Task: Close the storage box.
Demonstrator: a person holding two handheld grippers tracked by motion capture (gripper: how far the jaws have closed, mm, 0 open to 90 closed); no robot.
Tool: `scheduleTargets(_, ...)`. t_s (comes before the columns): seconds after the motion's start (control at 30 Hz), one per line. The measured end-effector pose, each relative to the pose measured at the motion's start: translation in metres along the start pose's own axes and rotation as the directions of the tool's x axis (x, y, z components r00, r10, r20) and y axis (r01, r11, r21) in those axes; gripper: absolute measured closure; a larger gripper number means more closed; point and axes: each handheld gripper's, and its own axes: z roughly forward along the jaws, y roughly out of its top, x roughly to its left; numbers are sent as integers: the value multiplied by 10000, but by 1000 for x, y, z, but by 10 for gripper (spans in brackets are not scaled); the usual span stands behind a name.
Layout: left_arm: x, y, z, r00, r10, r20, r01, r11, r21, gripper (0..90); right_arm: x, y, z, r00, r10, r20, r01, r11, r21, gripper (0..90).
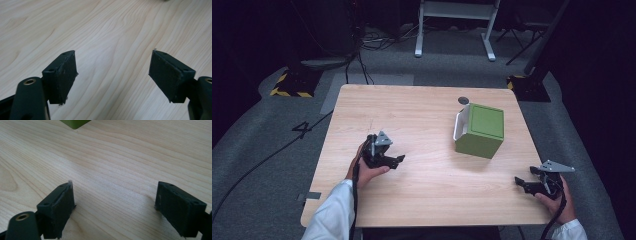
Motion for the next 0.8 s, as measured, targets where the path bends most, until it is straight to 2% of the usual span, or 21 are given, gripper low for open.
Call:
scheduleTargets(0.03, -2, 7, 4, 9997, 193, 152, -192, 9998, -71, 227, 0, 0, 0, 10000, 12, 21, -12, 10000, 5, 155)
scheduleTargets(0.1, -5, 19, 12, 9988, 302, 388, -292, 9992, -259, 227, 0, 0, 0, 10000, 6, 37, -6, 10000, 1, 155)
scheduleTargets(0.13, -9, 30, 21, 9980, 432, 454, -419, 9987, -284, 226, 0, 0, 0, 10000, -3, 53, 3, 10000, -13, 156)
scheduleTargets(0.2, -13, 39, 30, 9977, 566, 381, -554, 9979, -322, 226, 0, 0, 0, 10000, -2, 54, 2, 10000, -12, 156)
scheduleTargets(0.27, -14, 44, 34, 9973, 564, 459, -549, 9979, -344, 227, 0, 0, 0, 10000, -1, 53, 1, 10000, -14, 156)
scheduleTargets(0.3, -16, 53, 41, 9972, 572, 477, -550, 9974, -462, 229, 0, 0, 0, 10000, 5, 47, -5, 10000, -13, 157)
scheduleTargets(0.4, -18, 66, 52, 9972, 600, 449, -578, 9972, -482, 235, 0, 0, 0, 10000, 7, 46, -7, 10000, -11, 156)
scheduleTargets(0.43, -18, 66, 52, 9972, 600, 449, -578, 9972, -482, 240, 0, 0, 0, 10000, 7, 46, -7, 10000, -11, 156)
scheduleTargets(0.7, -16, 100, 73, 9983, 414, 409, -374, 9950, -925, 243, 0, 0, 0, 10000, 6, 40, -6, 10000, -9, 157)
scheduleTargets(0.8, -17, 106, 78, 9984, 435, 359, -399, 9944, -976, 243, 0, 0, 0, 10000, 0, 46, 0, 10000, -13, 157)
